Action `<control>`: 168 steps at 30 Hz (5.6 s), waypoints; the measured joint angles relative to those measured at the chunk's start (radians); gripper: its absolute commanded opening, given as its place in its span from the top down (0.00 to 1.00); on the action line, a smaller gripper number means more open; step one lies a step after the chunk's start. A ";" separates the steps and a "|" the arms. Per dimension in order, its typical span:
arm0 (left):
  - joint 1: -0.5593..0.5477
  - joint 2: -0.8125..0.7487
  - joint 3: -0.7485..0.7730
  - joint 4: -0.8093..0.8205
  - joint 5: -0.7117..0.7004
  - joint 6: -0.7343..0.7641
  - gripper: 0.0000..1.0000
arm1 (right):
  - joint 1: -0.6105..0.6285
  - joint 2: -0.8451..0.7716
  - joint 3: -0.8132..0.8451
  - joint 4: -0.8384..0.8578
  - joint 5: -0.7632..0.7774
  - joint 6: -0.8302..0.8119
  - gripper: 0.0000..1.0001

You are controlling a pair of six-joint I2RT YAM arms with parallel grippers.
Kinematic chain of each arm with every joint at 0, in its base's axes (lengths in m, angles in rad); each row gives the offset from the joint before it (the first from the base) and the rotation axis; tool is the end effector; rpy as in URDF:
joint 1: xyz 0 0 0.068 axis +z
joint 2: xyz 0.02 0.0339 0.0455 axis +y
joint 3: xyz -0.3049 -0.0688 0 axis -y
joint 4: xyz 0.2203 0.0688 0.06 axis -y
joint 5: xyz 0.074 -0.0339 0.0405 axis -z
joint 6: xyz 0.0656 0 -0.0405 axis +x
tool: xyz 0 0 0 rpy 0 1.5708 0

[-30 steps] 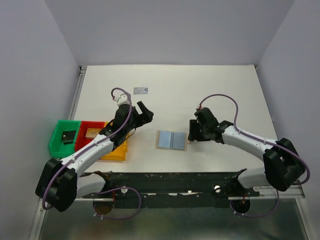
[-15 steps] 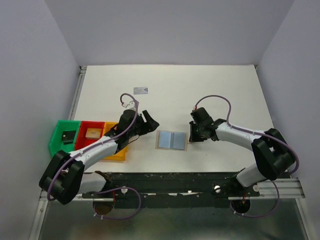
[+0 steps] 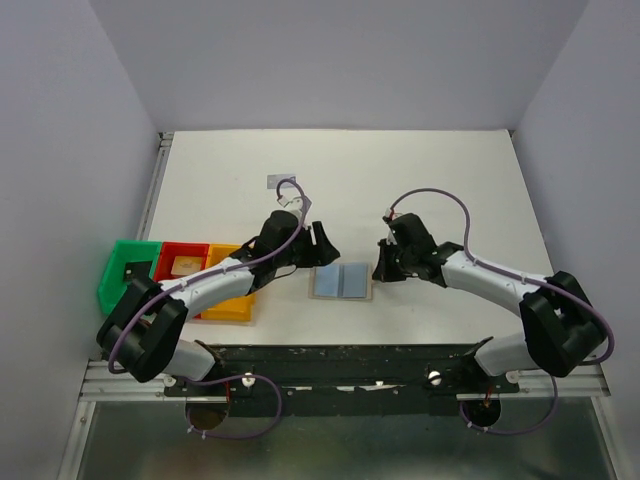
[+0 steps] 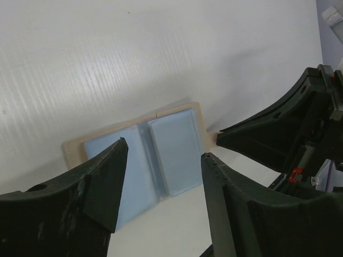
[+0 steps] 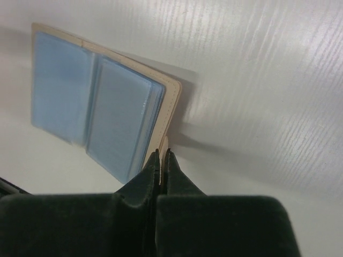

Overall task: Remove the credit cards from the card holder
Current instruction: Remove the credit card from the card holder.

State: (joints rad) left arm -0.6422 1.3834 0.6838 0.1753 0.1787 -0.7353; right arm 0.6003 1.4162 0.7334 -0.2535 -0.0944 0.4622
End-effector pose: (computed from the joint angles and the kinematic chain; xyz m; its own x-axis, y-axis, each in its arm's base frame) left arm 0.2255 -0.1832 0.2478 -0.7753 -0.2444 -0.5823 0.2596 0.7172 -0.6467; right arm 0.2147 0.1545 0.2101 -0.8662 -0.0550 -0.4967 -0.2483 0.9099 0.3323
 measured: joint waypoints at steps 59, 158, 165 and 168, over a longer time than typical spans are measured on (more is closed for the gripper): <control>-0.132 0.226 0.159 -0.171 0.031 0.153 0.31 | 0.000 -0.081 -0.023 0.104 -0.188 -0.033 1.00; -0.178 0.192 0.145 -0.177 -0.129 0.164 0.30 | 0.000 -0.121 -0.024 0.098 -0.220 -0.072 1.00; -0.178 0.193 0.145 -0.177 -0.115 0.164 0.27 | 0.000 -0.121 -0.024 0.097 -0.221 -0.072 1.00; -0.178 0.193 0.145 -0.177 -0.115 0.164 0.27 | 0.000 -0.120 -0.024 0.097 -0.220 -0.072 1.00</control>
State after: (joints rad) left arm -0.8204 1.5764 0.8291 -0.0013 0.0639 -0.5716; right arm 0.6003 1.2961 0.7097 -0.1566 -0.3149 0.3901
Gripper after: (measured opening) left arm 0.726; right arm 0.027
